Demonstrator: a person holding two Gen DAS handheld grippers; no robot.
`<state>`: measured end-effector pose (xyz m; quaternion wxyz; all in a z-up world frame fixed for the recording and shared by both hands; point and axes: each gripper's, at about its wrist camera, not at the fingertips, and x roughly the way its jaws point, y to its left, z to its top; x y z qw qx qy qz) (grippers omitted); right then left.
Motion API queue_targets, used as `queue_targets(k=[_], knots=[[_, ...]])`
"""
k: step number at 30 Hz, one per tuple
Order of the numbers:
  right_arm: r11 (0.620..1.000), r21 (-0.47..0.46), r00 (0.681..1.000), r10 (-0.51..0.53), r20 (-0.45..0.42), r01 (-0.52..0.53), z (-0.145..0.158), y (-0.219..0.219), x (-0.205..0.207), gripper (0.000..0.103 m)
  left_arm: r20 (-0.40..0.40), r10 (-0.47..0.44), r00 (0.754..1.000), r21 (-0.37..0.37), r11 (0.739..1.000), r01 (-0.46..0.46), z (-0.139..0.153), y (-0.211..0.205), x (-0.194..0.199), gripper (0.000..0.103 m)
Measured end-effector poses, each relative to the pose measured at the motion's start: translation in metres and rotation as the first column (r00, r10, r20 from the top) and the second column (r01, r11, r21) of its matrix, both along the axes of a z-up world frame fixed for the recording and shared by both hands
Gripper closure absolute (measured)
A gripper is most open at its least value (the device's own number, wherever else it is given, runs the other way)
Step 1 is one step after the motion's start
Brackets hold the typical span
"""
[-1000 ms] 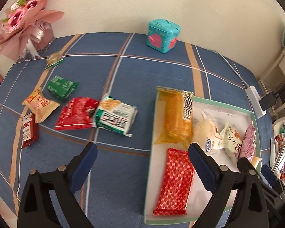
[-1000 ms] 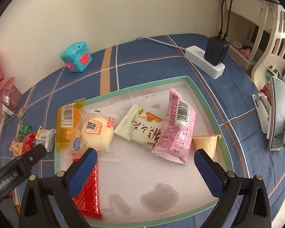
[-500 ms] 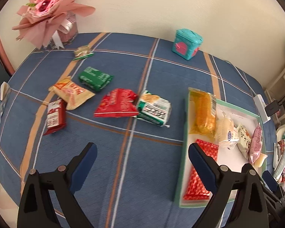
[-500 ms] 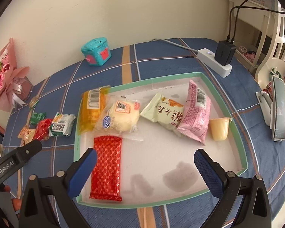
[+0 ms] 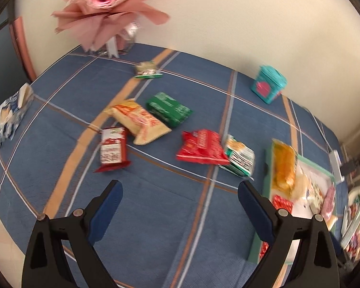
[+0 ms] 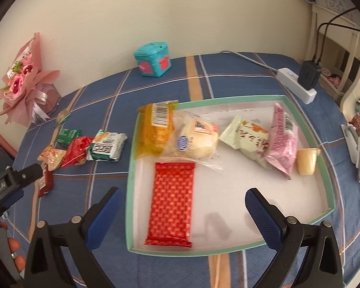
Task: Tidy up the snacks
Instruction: 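Move both tools back toward the red milk biscuit and green-white packet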
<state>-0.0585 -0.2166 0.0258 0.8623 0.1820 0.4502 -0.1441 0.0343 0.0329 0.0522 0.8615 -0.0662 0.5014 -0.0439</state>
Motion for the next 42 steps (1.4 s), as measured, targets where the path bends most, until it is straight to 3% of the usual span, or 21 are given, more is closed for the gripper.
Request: queue_targets(k=[8, 14, 22, 31, 42], knots=[[0.997, -0.019, 0.997, 0.078, 0.0, -0.078, 0.001, 0.032, 0.023, 0.0, -0.011, 0.097, 0.995, -0.039, 0.994, -0.098, -0.004, 0.045, 0.019, 0.006], [0.994, -0.011, 0.994, 0.11, 0.006, -0.109, 0.005, 0.05, 0.051, 0.0, -0.016, 0.185, 0.983, -0.026, 0.982, -0.186, -0.009, 0.076, 0.038, 0.006], [0.994, 0.06, 0.995, 0.096, -0.035, -0.094, -0.004, 0.063, 0.1, 0.001, -0.068, 0.225, 0.972, -0.06, 0.971, -0.23, -0.026, 0.096, 0.059, 0.006], [0.995, 0.062, 0.99, 0.08, -0.12, -0.073, -0.016, 0.074, 0.154, 0.021, -0.131, 0.238, 0.962, -0.054, 0.968, -0.247, -0.054, 0.111, 0.081, 0.006], [0.996, -0.002, 0.972, 0.084, -0.219, -0.086, -0.041, 0.081, 0.192, 0.032, -0.204, 0.251, 0.946, -0.076, 0.96, -0.271, -0.082, 0.129, 0.094, 0.007]])
